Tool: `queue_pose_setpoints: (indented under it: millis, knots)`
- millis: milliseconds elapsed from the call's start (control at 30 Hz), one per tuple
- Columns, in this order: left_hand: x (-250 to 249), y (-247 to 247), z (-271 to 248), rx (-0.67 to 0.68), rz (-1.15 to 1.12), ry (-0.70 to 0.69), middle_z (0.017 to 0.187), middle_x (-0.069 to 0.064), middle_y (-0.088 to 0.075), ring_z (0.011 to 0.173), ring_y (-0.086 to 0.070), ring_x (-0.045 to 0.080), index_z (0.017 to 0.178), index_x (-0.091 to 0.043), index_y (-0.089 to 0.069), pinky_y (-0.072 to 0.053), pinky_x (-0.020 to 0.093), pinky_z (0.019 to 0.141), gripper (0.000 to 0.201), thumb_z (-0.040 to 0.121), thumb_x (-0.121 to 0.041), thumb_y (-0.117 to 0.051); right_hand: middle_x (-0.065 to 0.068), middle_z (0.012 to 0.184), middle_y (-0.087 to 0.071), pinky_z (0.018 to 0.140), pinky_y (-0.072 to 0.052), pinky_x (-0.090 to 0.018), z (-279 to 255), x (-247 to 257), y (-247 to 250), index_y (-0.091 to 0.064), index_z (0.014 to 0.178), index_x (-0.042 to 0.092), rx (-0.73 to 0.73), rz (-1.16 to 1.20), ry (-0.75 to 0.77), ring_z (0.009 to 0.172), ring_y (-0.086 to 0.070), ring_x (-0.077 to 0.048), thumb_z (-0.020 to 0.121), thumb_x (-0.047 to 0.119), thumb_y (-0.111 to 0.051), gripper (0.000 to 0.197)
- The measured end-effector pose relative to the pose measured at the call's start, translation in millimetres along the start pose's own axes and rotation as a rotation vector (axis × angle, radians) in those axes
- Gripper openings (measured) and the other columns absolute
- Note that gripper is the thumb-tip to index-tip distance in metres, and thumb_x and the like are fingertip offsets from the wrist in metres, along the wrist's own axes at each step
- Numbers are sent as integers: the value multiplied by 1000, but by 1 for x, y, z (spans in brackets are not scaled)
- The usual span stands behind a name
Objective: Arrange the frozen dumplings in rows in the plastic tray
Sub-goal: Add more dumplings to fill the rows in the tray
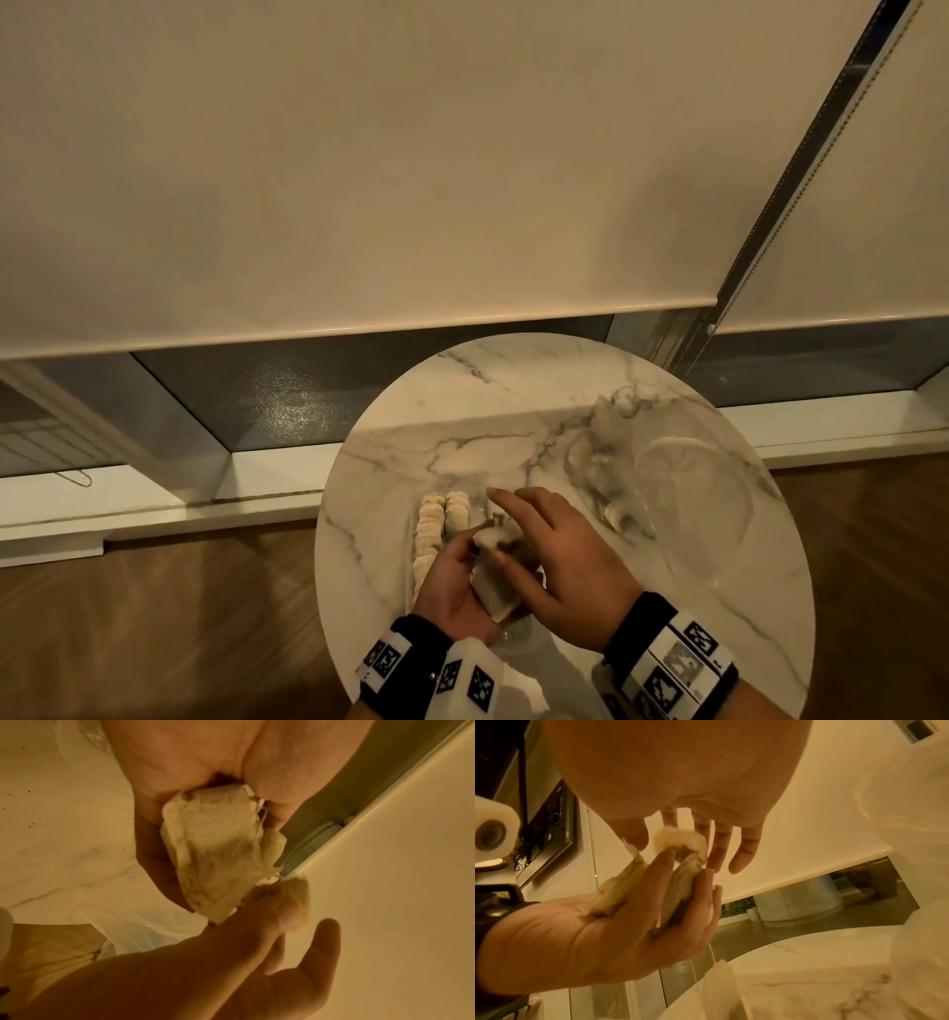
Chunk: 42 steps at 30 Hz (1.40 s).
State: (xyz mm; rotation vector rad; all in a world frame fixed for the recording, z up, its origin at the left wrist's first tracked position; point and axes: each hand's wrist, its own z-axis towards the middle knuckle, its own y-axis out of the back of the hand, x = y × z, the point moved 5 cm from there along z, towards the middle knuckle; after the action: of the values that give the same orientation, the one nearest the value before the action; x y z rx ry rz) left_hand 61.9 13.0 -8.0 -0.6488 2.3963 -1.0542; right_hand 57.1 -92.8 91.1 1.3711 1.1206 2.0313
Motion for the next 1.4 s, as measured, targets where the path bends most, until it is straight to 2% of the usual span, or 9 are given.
queue_pose_setpoints:
  millis: [233,333,500,633,733,1000,1233,1333,1400]
  knots:
    - [-1,-9,-4,25,-10,11,118,19,-64,109,-60,34,115,-4,-69,-45,45,95,40,82,-26,-61,13,140,-43,104,-41,-29,-6,5,3,-30,149,33,-108,167,-10,129,-42,-4,99,46,-49,55]
    - [-1,-12,-7,46,-88,37,104,17,-68,94,-65,33,101,-2,-74,-48,43,84,35,84,-26,-56,14,136,-46,103,-41,-28,-11,-5,11,-38,144,33,-237,177,-66,127,-45,-5,100,45,-47,47]
    - [-4,-9,-14,13,-194,77,98,21,-68,86,-66,35,94,4,-73,-56,40,63,38,84,-26,-52,-6,118,-52,95,-43,-47,-23,-51,37,-68,116,24,-598,-218,-359,112,-45,-28,86,34,-60,33]
    - [-9,3,-20,-17,-260,71,98,24,-67,77,-68,38,100,5,-69,-58,42,60,40,85,-28,-53,-17,136,-33,99,-39,-53,-32,-103,37,-53,134,46,-347,-445,-754,122,-30,-39,81,43,-70,56]
    - [-12,14,-23,-49,-302,58,101,20,-66,79,-67,37,111,-1,-64,-58,44,59,41,92,-33,-49,-14,153,-23,107,-36,-48,-37,-138,25,-31,146,51,-27,-428,-893,133,-26,-38,89,57,-53,61]
    - [-18,26,-37,-108,-308,-13,99,20,-68,81,-65,33,104,0,-68,-56,39,64,36,85,-27,-53,-1,127,-66,95,-49,-35,-75,-166,7,-62,129,24,35,-223,-876,116,-60,-22,94,45,-52,42]
    - [-14,43,-41,-172,-300,-56,93,24,-69,75,-64,32,90,5,-74,-56,37,62,39,80,-26,-52,-6,146,-49,110,-40,-33,-159,-208,-37,-38,149,19,291,-107,-1128,130,-51,-24,94,42,-53,61]
    - [-13,51,-43,-199,-297,-86,98,22,-68,80,-66,34,101,1,-70,-59,39,60,35,81,-24,-55,-7,138,-55,101,-46,-33,-164,-203,-40,-23,153,23,427,-134,-1203,120,-57,-24,92,46,-48,70]
    - [-14,56,-46,-173,-287,-105,105,18,-67,83,-68,36,107,-1,-70,-59,40,63,39,70,-13,-74,-2,127,-60,92,-50,-32,-144,-183,-33,-34,145,23,456,-207,-1131,110,-61,-22,93,46,-44,58]
